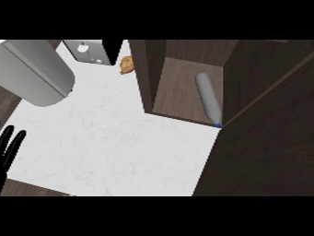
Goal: Pick up the bottled water, place it into the cabinet and close the cabinet
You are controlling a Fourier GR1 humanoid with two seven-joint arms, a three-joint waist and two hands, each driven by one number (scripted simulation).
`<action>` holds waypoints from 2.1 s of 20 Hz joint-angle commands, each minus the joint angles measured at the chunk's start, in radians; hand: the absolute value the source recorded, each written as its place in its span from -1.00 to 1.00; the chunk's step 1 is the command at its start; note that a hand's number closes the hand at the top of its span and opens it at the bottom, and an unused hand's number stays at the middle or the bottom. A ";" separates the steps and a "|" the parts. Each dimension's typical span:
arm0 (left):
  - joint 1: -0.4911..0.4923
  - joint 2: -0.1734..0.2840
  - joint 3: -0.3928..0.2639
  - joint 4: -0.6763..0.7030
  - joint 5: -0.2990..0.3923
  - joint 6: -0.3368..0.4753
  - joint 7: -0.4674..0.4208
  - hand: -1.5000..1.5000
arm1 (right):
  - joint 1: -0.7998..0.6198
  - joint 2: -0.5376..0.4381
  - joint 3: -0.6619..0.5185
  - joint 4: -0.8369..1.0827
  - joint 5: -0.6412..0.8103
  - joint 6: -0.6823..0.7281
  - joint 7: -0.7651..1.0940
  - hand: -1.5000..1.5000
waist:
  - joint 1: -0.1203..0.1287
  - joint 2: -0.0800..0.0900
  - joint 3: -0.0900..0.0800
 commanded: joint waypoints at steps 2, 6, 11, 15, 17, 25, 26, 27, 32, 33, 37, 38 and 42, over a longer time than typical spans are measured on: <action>-0.010 0.028 0.010 -0.002 0.012 -0.033 0.018 -1.00 | -0.140 -0.007 0.114 -0.021 0.045 0.068 0.103 -1.00 | 0.043 0.006 -0.006; -0.017 0.041 0.027 0.007 0.013 -0.046 0.015 -1.00 | -0.217 -0.023 0.090 -0.018 0.032 0.092 0.108 1.00 | 0.062 0.005 -0.006; -0.009 0.048 0.037 0.018 0.022 -0.056 0.018 -1.00 | -0.252 -0.009 0.089 -0.004 0.016 0.076 0.151 1.00 | 0.050 0.001 -0.008; -0.016 0.057 0.051 0.029 0.031 -0.060 0.023 -1.00 | -0.291 -0.020 0.078 -0.003 0.011 0.092 0.164 1.00 | 0.046 0.003 -0.009; -0.013 0.050 0.045 0.032 0.034 -0.065 0.020 -1.00 | -0.309 -0.018 0.063 -0.008 0.007 0.089 0.171 1.00 | 0.045 0.003 -0.011; -0.017 0.063 0.059 0.037 0.042 -0.079 0.025 -1.00 | -0.313 0.040 0.070 0.038 -0.054 0.061 0.187 1.00 | 0.050 0.021 -0.008; -0.023 0.056 0.061 0.036 0.054 -0.084 0.022 -1.00 | -0.312 0.044 0.073 0.046 -0.066 0.063 0.187 1.00 | 0.055 0.028 -0.009; -0.018 0.063 0.063 0.032 0.054 -0.088 0.024 -1.00 | -0.303 0.052 0.083 0.056 -0.085 0.062 0.189 1.00 | 0.063 0.028 -0.007; -0.035 0.062 0.057 0.030 0.052 -0.102 0.025 -1.00 | -0.305 0.068 0.093 0.091 -0.169 0.079 0.187 1.00 | 0.089 0.049 -0.005; -0.042 0.064 0.067 0.035 0.059 -0.100 0.025 -1.00 | -0.313 0.078 0.090 0.098 -0.186 0.076 0.188 1.00 | 0.088 0.049 -0.004; -0.046 0.068 0.064 0.043 0.057 -0.111 0.030 -1.00 | -0.353 0.118 0.045 0.138 -0.212 0.036 0.221 1.00 | 0.087 0.049 -0.004; -0.056 0.065 0.077 0.047 0.060 -0.106 0.022 -1.00 | -0.365 0.128 0.031 0.139 -0.226 0.023 0.236 1.00 | 0.081 0.048 -0.004; -0.048 0.071 0.077 0.055 0.068 -0.114 0.032 -1.00 | -0.481 0.160 -0.039 0.187 -0.201 -0.005 0.297 1.00 | 0.076 0.031 -0.002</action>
